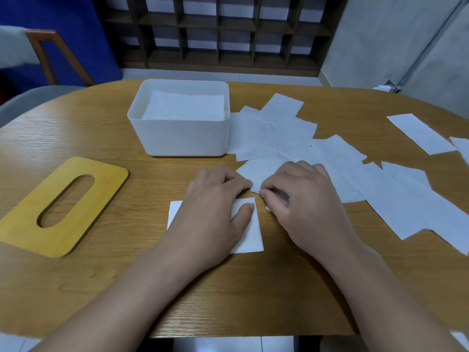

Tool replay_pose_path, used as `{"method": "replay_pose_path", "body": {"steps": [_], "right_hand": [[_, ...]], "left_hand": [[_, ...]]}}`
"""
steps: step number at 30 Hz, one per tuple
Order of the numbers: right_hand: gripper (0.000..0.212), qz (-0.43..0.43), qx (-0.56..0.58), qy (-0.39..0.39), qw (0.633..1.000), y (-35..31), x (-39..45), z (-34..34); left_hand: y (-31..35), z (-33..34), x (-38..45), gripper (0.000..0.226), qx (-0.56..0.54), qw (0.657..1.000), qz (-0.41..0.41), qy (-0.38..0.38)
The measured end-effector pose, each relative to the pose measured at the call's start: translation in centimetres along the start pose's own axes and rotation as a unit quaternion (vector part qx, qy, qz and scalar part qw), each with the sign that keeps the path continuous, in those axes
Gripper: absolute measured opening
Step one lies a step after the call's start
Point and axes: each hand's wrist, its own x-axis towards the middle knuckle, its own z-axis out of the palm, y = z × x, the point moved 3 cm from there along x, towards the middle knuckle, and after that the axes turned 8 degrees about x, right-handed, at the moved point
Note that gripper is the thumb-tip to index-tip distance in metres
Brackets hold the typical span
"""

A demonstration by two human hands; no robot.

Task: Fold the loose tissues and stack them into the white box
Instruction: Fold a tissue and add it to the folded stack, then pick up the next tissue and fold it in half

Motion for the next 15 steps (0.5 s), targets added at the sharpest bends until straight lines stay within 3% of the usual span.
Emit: {"method": "replay_pose_path", "body": {"steps": [4,11,15], "right_hand": [[0.01,-0.014,0.002,0.01,1.0,-0.1,0.0,0.1],[0.007,-0.05,0.061,0.036,0.996,-1.5,-0.3,-0.9],[0.004,-0.09,0.083,0.045,0.991,-2.8,-0.6,-1.2]], "left_hand": [[0.0,-0.1,0.0,0.044,-0.01,1.0,-0.002,0.008],[-0.2,-1.4,0.3,0.044,-0.063,0.993,0.0,0.098],[-0.4,-1.5,0.3,0.021,-0.074,0.988,0.027,0.135]]}}
